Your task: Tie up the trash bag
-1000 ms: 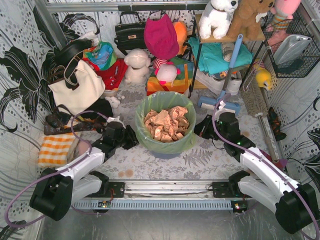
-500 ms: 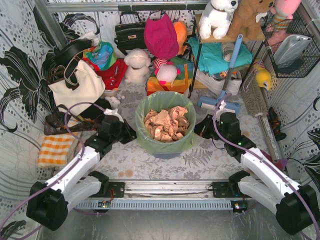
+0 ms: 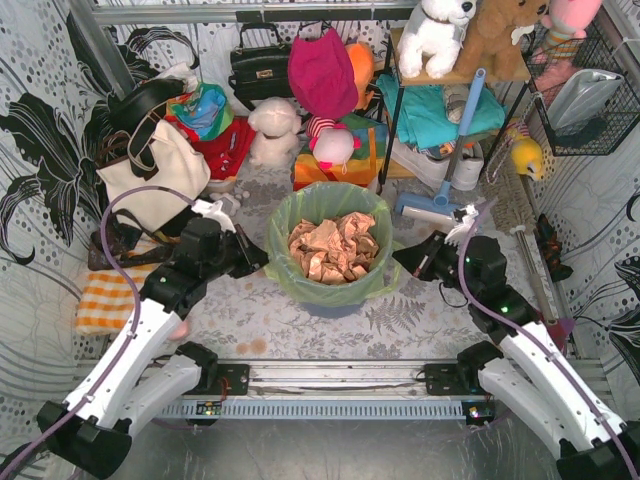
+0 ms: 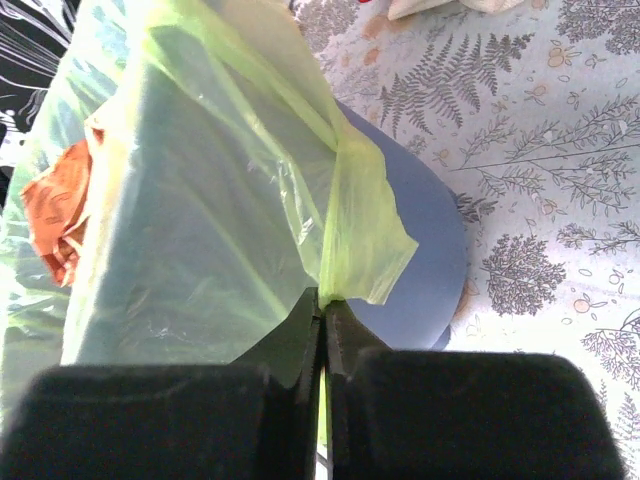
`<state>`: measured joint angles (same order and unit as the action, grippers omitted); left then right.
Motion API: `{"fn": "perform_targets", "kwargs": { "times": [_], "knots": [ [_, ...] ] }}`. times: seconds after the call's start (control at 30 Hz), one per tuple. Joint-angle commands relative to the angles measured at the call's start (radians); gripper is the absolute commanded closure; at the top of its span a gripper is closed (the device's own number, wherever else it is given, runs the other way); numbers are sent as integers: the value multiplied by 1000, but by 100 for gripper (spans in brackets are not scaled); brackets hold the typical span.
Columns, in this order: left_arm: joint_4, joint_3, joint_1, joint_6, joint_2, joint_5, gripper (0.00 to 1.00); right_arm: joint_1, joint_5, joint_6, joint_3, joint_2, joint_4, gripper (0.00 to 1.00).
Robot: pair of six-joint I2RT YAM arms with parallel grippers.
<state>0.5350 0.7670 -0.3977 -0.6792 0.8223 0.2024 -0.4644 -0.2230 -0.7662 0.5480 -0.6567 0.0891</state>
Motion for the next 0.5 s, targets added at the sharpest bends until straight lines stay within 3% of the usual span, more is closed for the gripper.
{"fn": "perform_targets", "kwargs": {
  "times": [0.0,0.47],
  "knots": [
    [67,66,1,26,-24,16,100,-4,17,-2,36,75,65,100],
    [17,128,2,-25,-87,54,100,-4,19,-57,98,172,91,100]
  ]
}}
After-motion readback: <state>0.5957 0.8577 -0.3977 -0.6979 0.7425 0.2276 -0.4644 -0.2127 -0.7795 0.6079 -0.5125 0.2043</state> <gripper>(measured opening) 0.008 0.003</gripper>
